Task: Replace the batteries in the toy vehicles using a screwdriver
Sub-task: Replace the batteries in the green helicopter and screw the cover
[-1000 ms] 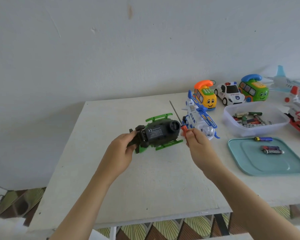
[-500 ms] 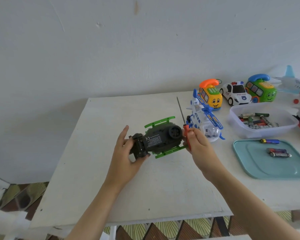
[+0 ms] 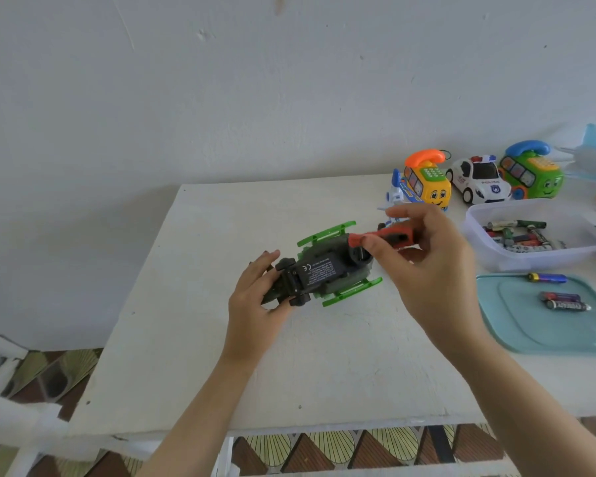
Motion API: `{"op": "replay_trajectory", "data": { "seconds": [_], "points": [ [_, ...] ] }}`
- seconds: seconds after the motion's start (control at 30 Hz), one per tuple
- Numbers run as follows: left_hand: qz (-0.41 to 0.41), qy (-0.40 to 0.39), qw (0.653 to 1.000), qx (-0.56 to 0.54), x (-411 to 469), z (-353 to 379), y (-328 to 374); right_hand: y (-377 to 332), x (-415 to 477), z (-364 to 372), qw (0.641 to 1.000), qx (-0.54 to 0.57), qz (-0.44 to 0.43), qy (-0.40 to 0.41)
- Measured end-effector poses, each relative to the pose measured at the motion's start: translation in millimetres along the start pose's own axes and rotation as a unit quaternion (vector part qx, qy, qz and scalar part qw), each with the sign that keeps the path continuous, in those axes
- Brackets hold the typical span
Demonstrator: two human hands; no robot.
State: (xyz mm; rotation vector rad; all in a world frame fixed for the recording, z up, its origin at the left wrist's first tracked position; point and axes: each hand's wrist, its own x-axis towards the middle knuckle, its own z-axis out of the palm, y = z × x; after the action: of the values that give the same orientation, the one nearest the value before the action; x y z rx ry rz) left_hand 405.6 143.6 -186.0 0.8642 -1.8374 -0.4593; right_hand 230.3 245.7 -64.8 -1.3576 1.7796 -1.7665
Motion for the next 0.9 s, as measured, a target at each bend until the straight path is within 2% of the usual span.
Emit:
{"op": "replay_trajectory", "data": {
  "seconds": [0.1, 0.23, 0.37, 0.53, 0.73, 0.9],
  "points": [
    [0.004, 0.015, 1.000, 0.005, -1.6, -0.6, 2.3, -9.6, -2.0, 4.8, 0.984, 0.166, 0.059, 0.015],
    [-0.009, 0.027, 0.999, 0.022, -4.0, -0.8, 0.6, -14.8, -3.8, 13.0, 0.970, 0.238, 0.041, 0.002],
    [-0.013, 0.033, 0.999, 0.038, -3.3, -0.4, 1.2, -15.8, -7.2, 19.3, 0.989, 0.140, -0.044, -0.021],
    [-0.017, 0.039, 0.998, 0.038, -1.9, -0.7, 1.0, -10.3, -10.5, 24.3, 0.986, 0.043, -0.153, -0.050],
    [-0.010, 0.037, 0.999, 0.034, -2.4, -1.4, 0.7, -4.0, -11.6, 26.9, 0.978, 0.004, -0.205, -0.047],
    [-0.006, 0.038, 0.999, 0.033, -2.5, -0.9, -0.3, -3.7, -11.6, 27.3, 0.976, -0.007, -0.213, -0.046]
  ]
}}
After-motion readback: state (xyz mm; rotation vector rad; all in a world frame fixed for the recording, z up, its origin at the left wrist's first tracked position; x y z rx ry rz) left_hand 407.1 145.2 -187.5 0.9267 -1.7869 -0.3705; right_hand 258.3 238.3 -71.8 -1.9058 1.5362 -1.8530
